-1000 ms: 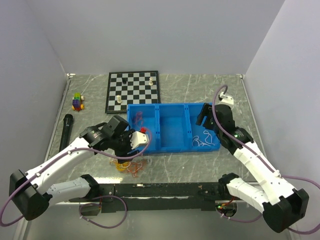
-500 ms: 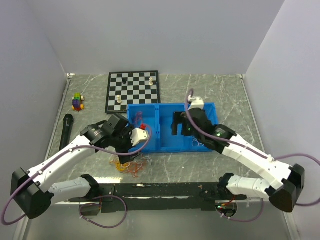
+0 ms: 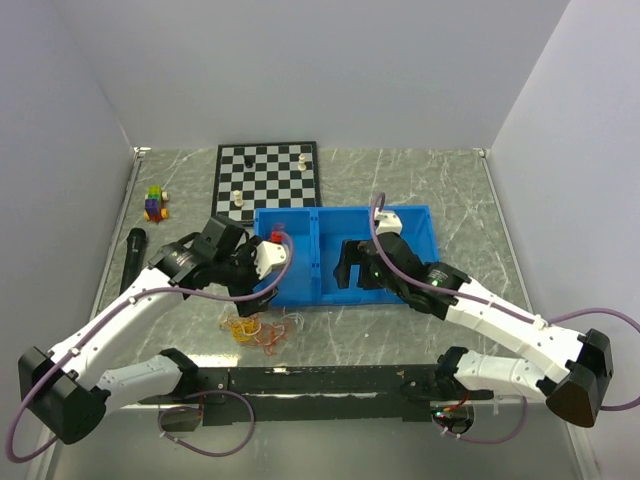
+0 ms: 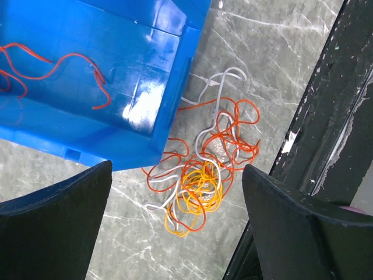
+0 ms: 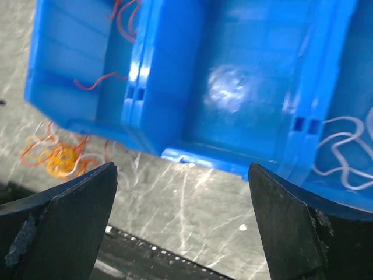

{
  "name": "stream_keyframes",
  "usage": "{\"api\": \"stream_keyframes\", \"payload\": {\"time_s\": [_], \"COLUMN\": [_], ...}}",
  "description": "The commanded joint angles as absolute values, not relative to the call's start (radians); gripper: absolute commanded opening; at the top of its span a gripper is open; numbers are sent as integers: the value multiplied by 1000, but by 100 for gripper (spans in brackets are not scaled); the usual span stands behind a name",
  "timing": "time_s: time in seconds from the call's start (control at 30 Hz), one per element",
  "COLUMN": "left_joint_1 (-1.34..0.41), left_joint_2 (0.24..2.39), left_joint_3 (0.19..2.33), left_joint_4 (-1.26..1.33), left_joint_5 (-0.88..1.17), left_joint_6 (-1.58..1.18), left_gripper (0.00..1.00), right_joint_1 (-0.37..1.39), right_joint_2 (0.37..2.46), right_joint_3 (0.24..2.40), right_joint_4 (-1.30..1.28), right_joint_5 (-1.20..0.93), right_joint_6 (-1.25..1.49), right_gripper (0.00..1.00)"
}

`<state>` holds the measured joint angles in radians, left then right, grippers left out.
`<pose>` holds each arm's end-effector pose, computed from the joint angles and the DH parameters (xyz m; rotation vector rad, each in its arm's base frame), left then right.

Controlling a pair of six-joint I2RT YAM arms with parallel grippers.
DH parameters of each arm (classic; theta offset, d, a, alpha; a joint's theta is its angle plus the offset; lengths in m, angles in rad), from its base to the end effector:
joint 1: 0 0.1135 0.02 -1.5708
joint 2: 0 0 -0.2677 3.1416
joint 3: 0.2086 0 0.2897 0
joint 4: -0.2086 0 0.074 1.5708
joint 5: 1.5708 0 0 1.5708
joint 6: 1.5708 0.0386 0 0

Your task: Untangle the cables

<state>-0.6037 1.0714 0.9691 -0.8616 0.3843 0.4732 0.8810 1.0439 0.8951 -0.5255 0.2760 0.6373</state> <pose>0.1914 -0.1496 0.2891 1.4188 2.0770 -0.5387 0.1745 0.1949 0.2928 -0.1249 2.2632 0.5207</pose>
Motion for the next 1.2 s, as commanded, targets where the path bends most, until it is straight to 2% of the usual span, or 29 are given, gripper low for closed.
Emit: {"api": "stream_keyframes", "payload": {"time_s": [0.0,0.23,0.3,0.43,0.57,0.9,1.07,1.17], "left_joint_1": [-592,-584,-584,-584,-580,-568,-566,-566], "left_joint_2": [1039,976,951,931,922,933,934,953], "left_joint_3": [988,905,859,778,721,630,634,627], "left_joint_4": [-851,-842,-821,-785,-758,-655,-647,-644], "left_joint_5": [408,361,322,246,223,129,153,155], "left_joint_6": [462,505,512,514,512,505,512,523], "left_gripper": [96,97,97,98,98,99,99,99], "right_joint_1": [884,971,1008,1095,1179,1193,1190,1190], "right_joint_2": [982,991,973,976,1072,1336,1391,1420], "right_joint_3": [832,749,707,652,656,710,713,719], "right_joint_4": [-413,-411,-368,-253,-158,-6,69,100], "right_joint_5": [176,204,199,192,195,186,199,198], "right_joint_6": [672,680,689,703,680,606,588,588], "right_gripper": [99,78,75,74,74,73,69,62]}}
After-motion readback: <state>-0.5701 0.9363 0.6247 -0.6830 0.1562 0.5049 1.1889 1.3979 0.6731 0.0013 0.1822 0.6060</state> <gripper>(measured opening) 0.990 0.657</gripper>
